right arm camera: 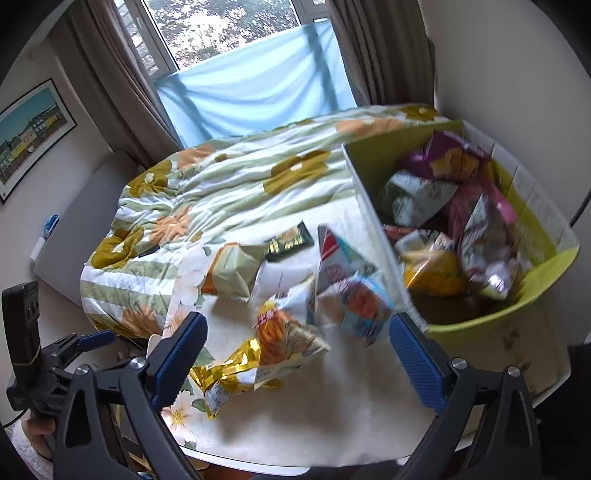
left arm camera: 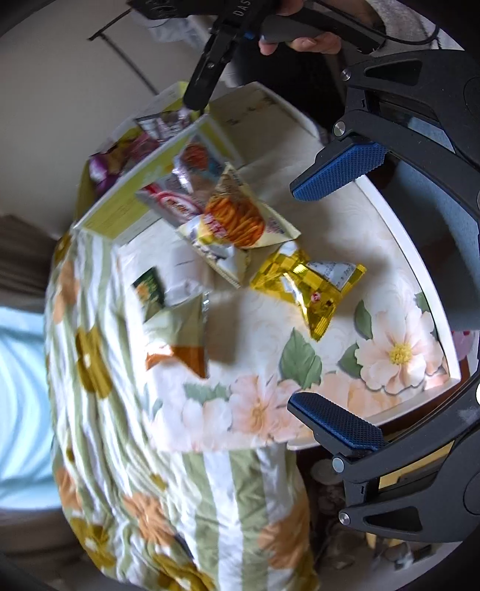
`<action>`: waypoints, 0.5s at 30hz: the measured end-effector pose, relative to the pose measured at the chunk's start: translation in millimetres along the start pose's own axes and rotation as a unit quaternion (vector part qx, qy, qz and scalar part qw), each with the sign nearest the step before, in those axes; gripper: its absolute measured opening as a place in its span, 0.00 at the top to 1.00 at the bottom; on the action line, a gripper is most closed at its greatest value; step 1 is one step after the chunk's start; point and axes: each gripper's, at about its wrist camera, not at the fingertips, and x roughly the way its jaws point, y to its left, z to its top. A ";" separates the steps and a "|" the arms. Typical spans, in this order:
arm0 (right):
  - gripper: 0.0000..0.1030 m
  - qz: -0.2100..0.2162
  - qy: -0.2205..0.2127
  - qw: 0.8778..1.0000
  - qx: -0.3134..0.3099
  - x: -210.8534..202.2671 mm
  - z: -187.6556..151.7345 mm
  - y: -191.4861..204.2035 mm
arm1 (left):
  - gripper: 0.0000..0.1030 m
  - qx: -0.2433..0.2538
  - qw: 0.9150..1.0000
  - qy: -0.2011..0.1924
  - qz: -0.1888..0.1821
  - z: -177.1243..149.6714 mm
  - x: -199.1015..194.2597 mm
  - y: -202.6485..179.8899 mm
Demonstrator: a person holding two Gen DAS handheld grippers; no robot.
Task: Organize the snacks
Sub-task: 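Withdraw both tools from the box toward the remaining snacks, then grasp the yellow checkered bag with left tool while right tool grasps fries bag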
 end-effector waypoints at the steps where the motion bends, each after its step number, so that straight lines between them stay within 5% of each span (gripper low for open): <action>1: 0.04 0.005 0.006 1.000 0.009 6.5 -4.5 1.4 | 0.01 0.008 1.000 0.010 -0.007 -2.3 8.9 -1.0; 15: 0.04 0.005 0.063 0.996 0.066 90.2 -39.2 -8.2 | 0.05 0.118 0.991 0.061 0.017 -18.3 107.5 -21.1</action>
